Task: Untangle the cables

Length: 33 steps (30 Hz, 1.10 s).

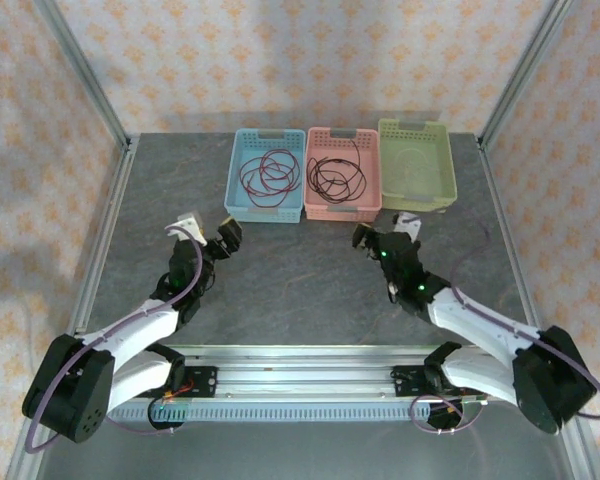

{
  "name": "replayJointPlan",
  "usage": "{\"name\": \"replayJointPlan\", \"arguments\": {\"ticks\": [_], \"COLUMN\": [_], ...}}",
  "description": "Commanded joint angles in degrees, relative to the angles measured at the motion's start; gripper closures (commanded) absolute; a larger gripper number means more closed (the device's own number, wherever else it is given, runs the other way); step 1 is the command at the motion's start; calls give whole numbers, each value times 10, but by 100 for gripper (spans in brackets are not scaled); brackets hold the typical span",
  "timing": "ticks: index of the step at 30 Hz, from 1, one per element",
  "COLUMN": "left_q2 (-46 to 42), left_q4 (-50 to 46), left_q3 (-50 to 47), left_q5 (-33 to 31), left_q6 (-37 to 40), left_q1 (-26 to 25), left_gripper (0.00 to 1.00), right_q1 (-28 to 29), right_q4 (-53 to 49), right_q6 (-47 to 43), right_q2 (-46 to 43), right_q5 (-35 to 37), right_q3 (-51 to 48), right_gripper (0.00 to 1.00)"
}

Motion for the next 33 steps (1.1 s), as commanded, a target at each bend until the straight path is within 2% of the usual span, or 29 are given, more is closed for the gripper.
{"name": "replayJointPlan", "arguments": {"ticks": [1,6,8,11,18,22,26,33], "left_q2": [-15,-22,-13,-7,3,19,62,140], "left_q4": [20,53,72,80,112,155,201,293], "left_q3": [10,-6,-14,-20,-28,-51,-66,-67], "left_q5": [-97,-103,-135,-147,-150,-160,-159,-90], "left_q6": [59,96,119,140,193,242,257,285], "left_q1": [22,78,79,82,85,86,90,104], "left_gripper": [1,1,1,1,1,1,0,1], "right_q1": [-26,-67,-81,-98,-164,-186,-212,-249], "right_q4": [97,89,107,133,151,204,273,396], "right_q6": [-19,-72,-110,-146,-146,-187,-209,-224], "right_q2": [-46,-50,-40,-26,33,62,96,138], "right_q5": [82,122,125,126,105,75,20,-41], "right_q3": [-38,-40,-45,-57,-45,-51,-79,-121], "right_gripper": [0,0,0,0,0,0,0,0]}}
